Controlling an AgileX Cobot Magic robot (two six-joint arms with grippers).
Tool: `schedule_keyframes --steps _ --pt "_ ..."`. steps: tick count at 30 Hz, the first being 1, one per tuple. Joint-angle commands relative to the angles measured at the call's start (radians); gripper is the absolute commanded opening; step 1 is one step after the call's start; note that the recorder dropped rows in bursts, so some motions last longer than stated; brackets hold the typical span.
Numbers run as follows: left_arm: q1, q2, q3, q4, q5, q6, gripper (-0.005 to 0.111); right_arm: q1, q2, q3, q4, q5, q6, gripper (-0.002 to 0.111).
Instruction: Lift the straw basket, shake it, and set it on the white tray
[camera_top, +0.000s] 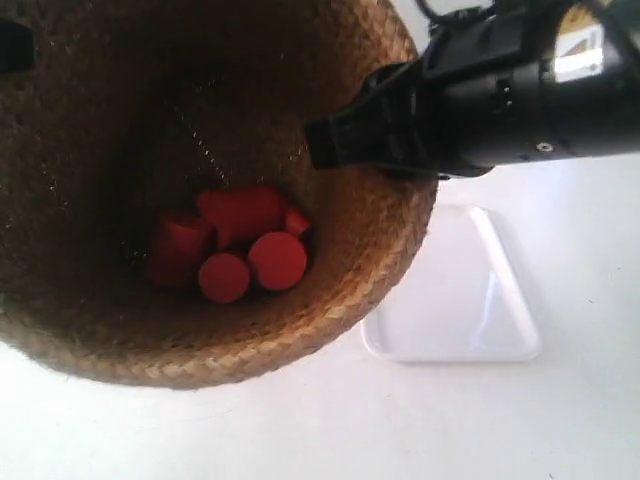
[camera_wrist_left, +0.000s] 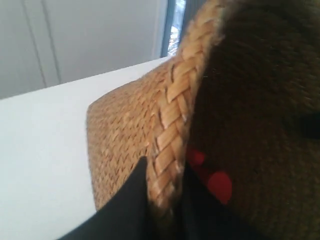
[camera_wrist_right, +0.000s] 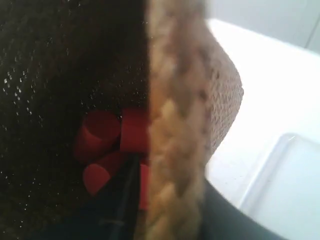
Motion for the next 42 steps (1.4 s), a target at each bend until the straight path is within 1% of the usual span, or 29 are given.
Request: schedule_keyframes --steps 1,3,7,11,16,19,21,22,23,24,25,26,27,28,29,30,31,33,35,42 --pt "0.002 0.049 0.063 0.084 0.034 -0.063 0.000 -0.012 0.069 0.018 -0.007 0.060 0.031 0.000" --pt "0.000 0.039 0.063 0.038 0.021 -0.004 0.000 0.001 0.045 -0.001 0.017 0.048 0.002 0.000" --pt "0.000 0.044 0.065 0.035 -0.002 -0.004 0.000 0.001 0.026 -0.013 0.011 0.041 0.002 0.000" --pt "0.000 0.053 0.067 0.026 0.002 -0.004 0.000 -0.003 0.040 -0.009 -0.016 0.108 -0.002 0.000" --pt "0.000 0.057 0.069 0.026 -0.003 -0.006 0.000 -0.003 0.074 -0.009 -0.043 0.124 0.000 0.000" --pt "0.000 0.081 0.065 0.026 -0.052 0.013 0.000 -0.003 0.096 -0.017 -0.071 0.132 0.004 0.000" --pt "0.000 0.075 -0.017 -0.050 0.041 -0.050 0.000 -0.002 0.069 -0.128 -0.049 0.277 -0.031 0.000" --pt "0.000 0.049 -0.090 -0.096 0.116 -0.027 0.000 0.005 0.040 -0.212 -0.010 0.360 -0.057 0.000" --pt "-0.001 0.022 -0.150 -0.145 0.172 0.034 0.000 0.019 -0.010 -0.271 0.041 0.384 -0.076 0.000" --pt "-0.004 -0.003 -0.168 -0.176 0.181 0.093 0.000 0.040 -0.041 -0.267 0.064 0.314 -0.078 0.000" --pt "-0.007 -0.011 -0.142 -0.157 0.148 0.132 0.000 0.054 -0.056 -0.204 0.005 0.205 -0.075 0.000" --pt "-0.007 0.003 -0.086 -0.114 0.093 0.091 0.000 0.050 -0.043 -0.128 -0.097 0.136 -0.020 0.000" --pt "-0.003 0.026 -0.041 -0.039 0.060 0.017 0.000 0.035 -0.006 -0.089 -0.178 0.126 0.065 0.000" --pt "0.005 0.058 -0.002 0.032 0.058 -0.105 0.000 0.015 0.027 -0.078 -0.222 0.172 0.157 0.000" --pt "0.009 0.069 0.006 0.077 0.076 -0.154 0.000 0.009 0.049 -0.089 -0.211 0.229 0.173 0.000" --pt "0.012 0.072 0.008 0.076 0.090 -0.146 0.000 0.013 0.056 -0.099 -0.182 0.249 0.133 0.000" --pt "0.012 0.074 0.008 0.039 0.094 -0.099 0.000 0.018 0.058 -0.103 -0.161 0.246 0.096 0.000" --pt "0.012 0.060 0.004 0.010 0.088 -0.047 0.000 0.020 0.043 -0.106 -0.159 0.228 0.087 0.000" --pt "0.012 0.049 0.006 0.013 0.071 -0.049 0.000 0.020 0.038 -0.106 -0.162 0.218 0.087 0.000" --pt "0.012 0.051 0.015 0.013 0.075 -0.049 0.000 0.020 0.080 -0.064 -0.162 0.188 0.087 0.000"
